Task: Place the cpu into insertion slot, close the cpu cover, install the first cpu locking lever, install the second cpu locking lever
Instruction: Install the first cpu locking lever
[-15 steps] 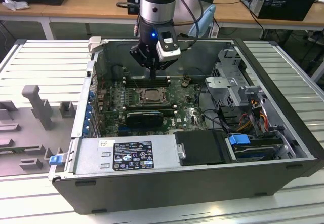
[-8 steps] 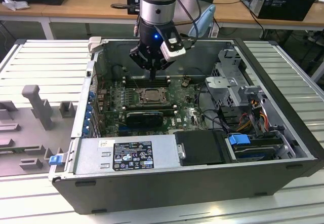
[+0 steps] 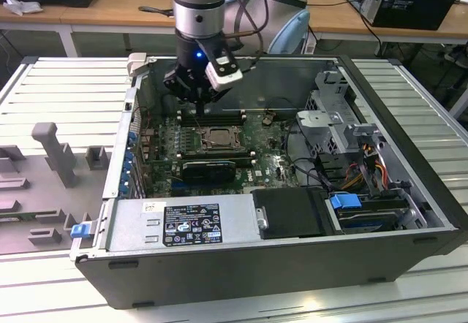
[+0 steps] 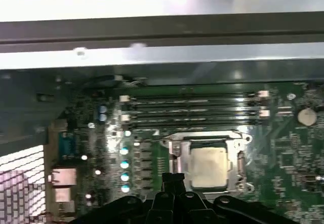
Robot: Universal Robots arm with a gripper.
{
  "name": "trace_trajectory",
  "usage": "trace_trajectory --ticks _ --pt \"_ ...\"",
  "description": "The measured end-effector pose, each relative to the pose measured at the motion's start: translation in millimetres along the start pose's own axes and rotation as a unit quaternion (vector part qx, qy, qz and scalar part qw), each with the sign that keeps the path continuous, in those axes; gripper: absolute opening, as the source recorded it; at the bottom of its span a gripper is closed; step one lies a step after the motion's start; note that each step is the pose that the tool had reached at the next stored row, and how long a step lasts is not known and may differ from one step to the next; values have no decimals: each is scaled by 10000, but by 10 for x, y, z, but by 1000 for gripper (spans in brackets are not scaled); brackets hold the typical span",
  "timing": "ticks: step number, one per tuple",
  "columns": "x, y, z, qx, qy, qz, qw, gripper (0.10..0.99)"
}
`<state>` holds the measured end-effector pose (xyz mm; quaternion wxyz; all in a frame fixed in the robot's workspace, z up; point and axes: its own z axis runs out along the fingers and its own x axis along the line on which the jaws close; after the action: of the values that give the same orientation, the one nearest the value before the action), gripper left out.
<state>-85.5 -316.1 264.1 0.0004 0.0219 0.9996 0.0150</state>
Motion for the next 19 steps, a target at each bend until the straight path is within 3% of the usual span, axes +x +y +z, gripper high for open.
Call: trace_trajectory --ticks 1,2,3,7,10,13,14,19 --pt "39 -2 1 0 -6 -2 10000 106" --pt "146 -6 6 -3 -30 -2 10000 106" --pt "194 -4 9 -6 -49 -2 10000 106" --pt "275 45 28 -12 -85 -4 10000 106" --pt "318 156 63 -12 -96 -6 10000 106" --pt "326 275 83 -12 -95 -7 10000 106" --pt "317 278 85 -13 -96 -10 10000 106" --pt "108 287 89 -12 -93 -14 10000 106"
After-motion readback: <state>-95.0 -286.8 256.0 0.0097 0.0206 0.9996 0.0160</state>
